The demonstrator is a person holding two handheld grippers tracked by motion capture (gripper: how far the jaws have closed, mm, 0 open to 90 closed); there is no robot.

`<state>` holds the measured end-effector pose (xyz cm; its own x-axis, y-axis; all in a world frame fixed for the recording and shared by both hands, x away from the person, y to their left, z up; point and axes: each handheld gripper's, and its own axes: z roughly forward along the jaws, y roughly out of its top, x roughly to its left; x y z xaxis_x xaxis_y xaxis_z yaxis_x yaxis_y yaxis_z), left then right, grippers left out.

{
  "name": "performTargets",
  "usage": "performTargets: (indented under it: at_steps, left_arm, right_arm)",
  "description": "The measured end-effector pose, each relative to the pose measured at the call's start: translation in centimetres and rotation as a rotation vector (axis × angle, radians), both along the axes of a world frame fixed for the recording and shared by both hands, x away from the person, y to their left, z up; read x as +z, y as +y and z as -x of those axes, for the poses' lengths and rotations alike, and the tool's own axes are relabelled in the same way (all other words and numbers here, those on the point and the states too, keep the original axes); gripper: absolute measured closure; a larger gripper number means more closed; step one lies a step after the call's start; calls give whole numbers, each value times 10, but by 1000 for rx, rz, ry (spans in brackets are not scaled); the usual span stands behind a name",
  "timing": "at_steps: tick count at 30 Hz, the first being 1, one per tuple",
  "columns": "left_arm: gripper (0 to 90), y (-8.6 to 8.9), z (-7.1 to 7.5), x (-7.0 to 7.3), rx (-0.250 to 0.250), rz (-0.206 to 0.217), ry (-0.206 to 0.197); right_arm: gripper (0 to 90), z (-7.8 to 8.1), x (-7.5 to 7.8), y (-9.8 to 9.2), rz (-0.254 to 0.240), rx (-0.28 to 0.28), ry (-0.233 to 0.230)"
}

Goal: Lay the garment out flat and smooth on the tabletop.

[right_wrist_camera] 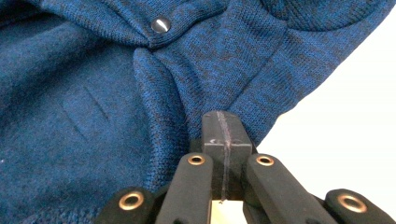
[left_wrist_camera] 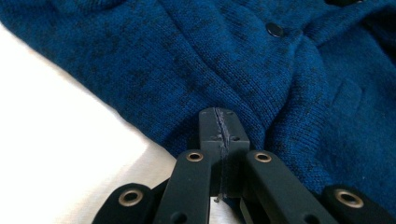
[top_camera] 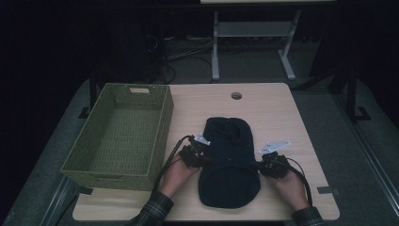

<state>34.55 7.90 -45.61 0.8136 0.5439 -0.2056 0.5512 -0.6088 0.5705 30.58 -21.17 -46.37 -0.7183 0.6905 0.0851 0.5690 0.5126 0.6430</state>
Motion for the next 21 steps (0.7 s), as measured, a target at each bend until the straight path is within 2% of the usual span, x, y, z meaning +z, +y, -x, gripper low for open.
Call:
performTargets:
  at_steps: [5,8,12,14,16,21]
  left_arm:
    - [900,-2,6,0,-23,4,12]
    - [881,-1,3,2,-28,2,18]
    - [861,3,-6,11,2,17,-5]
    - [861,4,-13,16,21,26,-20]
    - [863,5,-21,20,47,40,-36]
    - [876,7,-46,32,110,62,-72]
  right_arm:
    - [900,7,0,-5,-1,1,6]
    - [900,9,2,-5,4,12,7]
    - [900,3,17,-7,-35,13,-35]
    - [900,-8,25,-9,-52,13,-58]
    - [900,-20,32,-8,-46,0,-79]
    - [900,-60,44,-11,-67,-35,-113]
